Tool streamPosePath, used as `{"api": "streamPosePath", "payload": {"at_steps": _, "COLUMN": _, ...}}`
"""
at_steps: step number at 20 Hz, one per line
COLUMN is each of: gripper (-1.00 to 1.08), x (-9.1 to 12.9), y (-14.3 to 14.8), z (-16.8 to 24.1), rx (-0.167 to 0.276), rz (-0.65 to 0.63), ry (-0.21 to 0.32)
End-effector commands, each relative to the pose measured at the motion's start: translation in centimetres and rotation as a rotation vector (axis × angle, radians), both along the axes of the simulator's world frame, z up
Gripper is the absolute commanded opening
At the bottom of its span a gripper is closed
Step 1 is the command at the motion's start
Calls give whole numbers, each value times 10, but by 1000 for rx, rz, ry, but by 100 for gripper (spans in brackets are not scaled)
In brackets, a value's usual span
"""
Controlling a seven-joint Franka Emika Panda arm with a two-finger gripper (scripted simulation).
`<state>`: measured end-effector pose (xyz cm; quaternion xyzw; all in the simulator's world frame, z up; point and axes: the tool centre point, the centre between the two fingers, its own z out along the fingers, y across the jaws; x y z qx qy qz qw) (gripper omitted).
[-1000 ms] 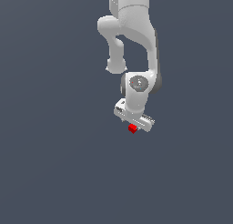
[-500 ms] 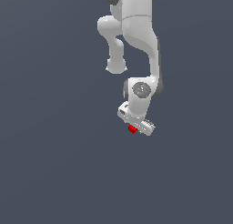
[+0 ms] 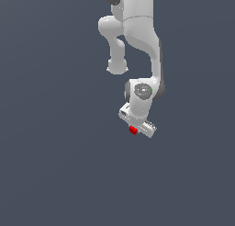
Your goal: Pick up the red cube and move it to a goal position.
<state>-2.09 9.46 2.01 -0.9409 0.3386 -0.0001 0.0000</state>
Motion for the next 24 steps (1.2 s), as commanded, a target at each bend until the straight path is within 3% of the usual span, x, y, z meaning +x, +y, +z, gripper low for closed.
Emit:
{"api": "streamPosePath", "payload": {"at_steps": 1, "gripper": -100, "x": 0, "y": 0, "z": 0, "rx": 0, "rz": 0, "ry": 0}}
{"api": "streamPosePath", "payload": {"at_steps": 12, "gripper": -100, "x": 3, "y": -2, "z": 25, "rx": 0, "rz": 0, "ry": 0}}
{"api": "streamPosePath", "payload": {"at_steps": 24, "gripper": -100, "x": 15, "y": -11, "z": 134, "rx": 0, "rz": -1, "ry": 0}}
